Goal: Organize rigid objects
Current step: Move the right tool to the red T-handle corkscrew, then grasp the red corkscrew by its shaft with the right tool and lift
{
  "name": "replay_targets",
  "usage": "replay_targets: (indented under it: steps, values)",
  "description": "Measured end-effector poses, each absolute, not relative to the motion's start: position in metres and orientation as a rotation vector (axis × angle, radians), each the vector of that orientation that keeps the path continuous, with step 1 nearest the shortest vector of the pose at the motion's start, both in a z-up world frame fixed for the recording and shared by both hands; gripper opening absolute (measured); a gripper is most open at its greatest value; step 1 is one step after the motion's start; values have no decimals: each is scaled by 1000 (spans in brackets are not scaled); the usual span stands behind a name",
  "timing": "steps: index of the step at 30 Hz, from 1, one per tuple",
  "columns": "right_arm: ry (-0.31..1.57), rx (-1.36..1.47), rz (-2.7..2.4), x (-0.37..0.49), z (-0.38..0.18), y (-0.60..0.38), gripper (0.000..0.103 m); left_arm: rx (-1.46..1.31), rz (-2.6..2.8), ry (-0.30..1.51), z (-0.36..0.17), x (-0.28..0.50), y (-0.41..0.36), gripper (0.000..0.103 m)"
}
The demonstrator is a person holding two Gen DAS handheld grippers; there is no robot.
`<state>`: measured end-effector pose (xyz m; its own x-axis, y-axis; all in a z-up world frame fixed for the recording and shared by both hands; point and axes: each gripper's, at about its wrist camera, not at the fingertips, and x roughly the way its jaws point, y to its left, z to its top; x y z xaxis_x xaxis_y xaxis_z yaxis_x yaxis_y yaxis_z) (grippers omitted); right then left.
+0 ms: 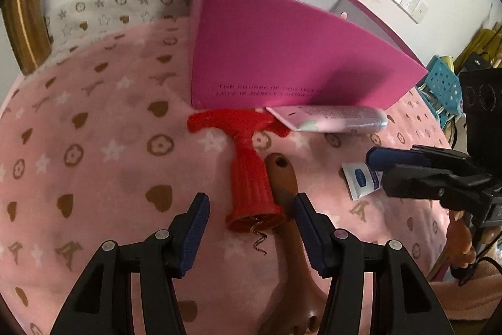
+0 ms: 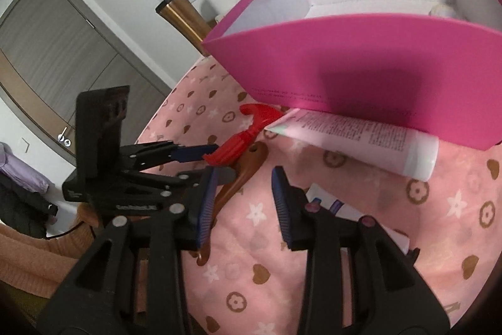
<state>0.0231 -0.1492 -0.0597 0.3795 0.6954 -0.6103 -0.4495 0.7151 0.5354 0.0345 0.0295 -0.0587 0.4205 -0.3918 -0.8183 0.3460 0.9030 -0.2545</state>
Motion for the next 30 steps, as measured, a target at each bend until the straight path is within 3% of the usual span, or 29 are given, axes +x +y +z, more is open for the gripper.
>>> replay_targets:
  steps: [6,19,30]
  values:
    - [950,309,752,25,-67,-143,38,-67,-489,1041,-56,33,29,36]
    - [986,377,817,36,-79,-134,38,-102,-558,959,-31,5,41,36]
    - [1047,452,851,45,-92,-127,38,-43,-601,954,-44,-15,21,36]
